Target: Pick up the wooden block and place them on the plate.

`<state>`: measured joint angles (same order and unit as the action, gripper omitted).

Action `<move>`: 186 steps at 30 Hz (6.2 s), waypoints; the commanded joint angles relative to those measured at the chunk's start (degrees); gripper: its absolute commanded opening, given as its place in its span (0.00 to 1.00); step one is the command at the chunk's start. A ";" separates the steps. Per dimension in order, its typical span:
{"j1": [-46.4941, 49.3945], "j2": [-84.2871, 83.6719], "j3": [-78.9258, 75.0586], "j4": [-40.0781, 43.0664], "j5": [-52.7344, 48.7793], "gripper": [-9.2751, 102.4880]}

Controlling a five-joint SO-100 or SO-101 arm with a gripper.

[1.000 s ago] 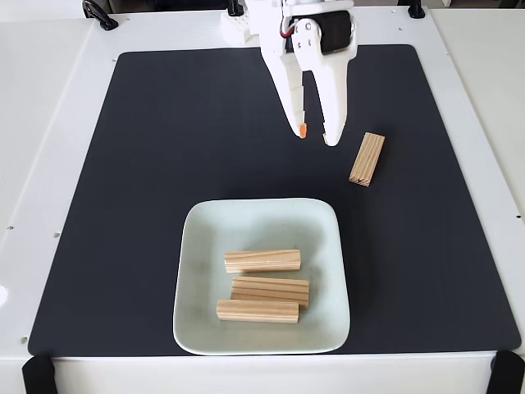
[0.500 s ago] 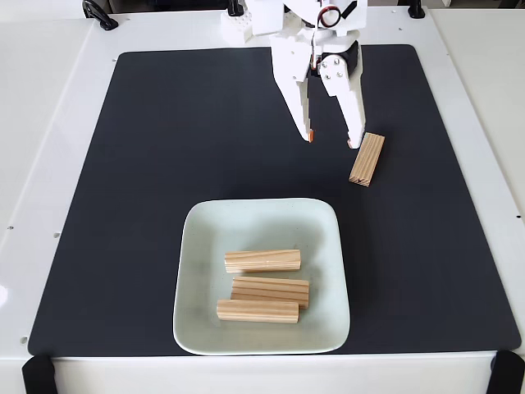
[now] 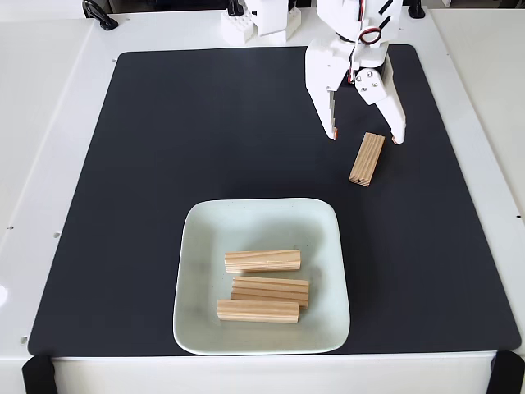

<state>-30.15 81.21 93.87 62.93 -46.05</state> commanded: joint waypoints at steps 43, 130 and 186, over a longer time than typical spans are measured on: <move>-3.69 -11.51 -11.25 -0.26 2.99 0.43; 27.07 -13.27 -36.83 0.00 41.48 0.08; 22.32 -23.12 -40.08 -4.39 46.32 0.08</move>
<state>-8.09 57.57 55.81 59.33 0.62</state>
